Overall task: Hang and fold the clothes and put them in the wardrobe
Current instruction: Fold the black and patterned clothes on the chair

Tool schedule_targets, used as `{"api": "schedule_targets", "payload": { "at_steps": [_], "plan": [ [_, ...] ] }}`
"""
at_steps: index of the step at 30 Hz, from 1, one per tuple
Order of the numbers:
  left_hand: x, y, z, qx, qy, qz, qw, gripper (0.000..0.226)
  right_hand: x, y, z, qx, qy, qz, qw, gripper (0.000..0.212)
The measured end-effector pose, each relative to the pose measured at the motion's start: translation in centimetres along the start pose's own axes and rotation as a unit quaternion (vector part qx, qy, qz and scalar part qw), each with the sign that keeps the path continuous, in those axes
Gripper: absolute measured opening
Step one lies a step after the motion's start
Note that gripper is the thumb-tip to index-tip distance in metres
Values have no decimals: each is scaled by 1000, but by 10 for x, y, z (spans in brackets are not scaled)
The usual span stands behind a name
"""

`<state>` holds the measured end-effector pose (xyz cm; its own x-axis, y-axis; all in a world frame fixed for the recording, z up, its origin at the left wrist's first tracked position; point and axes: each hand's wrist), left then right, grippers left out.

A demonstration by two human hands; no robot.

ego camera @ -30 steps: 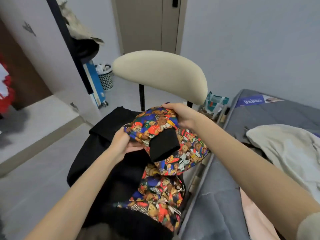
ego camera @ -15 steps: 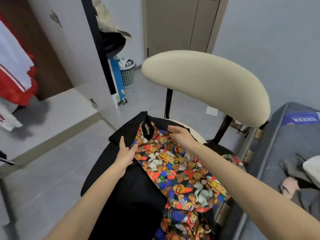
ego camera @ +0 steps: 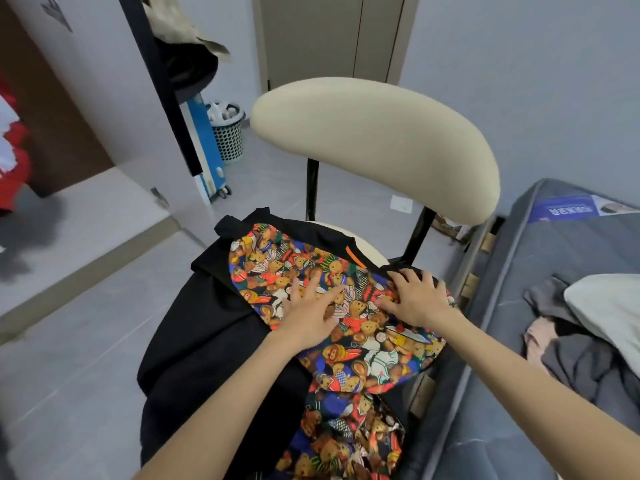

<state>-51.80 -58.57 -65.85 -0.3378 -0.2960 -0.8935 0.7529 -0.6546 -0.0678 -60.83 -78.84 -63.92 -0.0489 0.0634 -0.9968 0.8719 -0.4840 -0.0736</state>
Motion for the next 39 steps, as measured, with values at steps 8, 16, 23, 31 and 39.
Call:
{"api": "schedule_targets", "payload": {
  "at_steps": [8, 16, 23, 31, 39],
  "plan": [
    [19, -5, 8, -62, 16, -86, 994, 70, 14, -41, 44, -25, 111, -13, 993, 64],
    [33, -44, 28, 78, 87, -178, 977, 135, -11, -47, 58, -21, 205, 41, 978, 26],
    [23, -38, 23, 42, 83, -18, 996, 114, -64, -9, 54, -58, 254, 118, 958, 37],
    [25, -27, 23, 30, 172, -7, 985, 80, -9, -13, 53, 74, 48, 200, 976, 27],
    [28, -22, 32, -77, 42, -7, 996, 66, 50, -125, 15, -25, 135, 158, 978, 48]
  ]
}}
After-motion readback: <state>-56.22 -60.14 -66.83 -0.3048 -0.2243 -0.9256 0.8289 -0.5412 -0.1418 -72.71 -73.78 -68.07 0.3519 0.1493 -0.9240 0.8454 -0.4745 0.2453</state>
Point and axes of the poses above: each hand's wrist, its own y-axis towards the middle knuckle, its own x-axis out of the palm, z = x × y, and after that the axes turned 15 degrees about z, right-handed
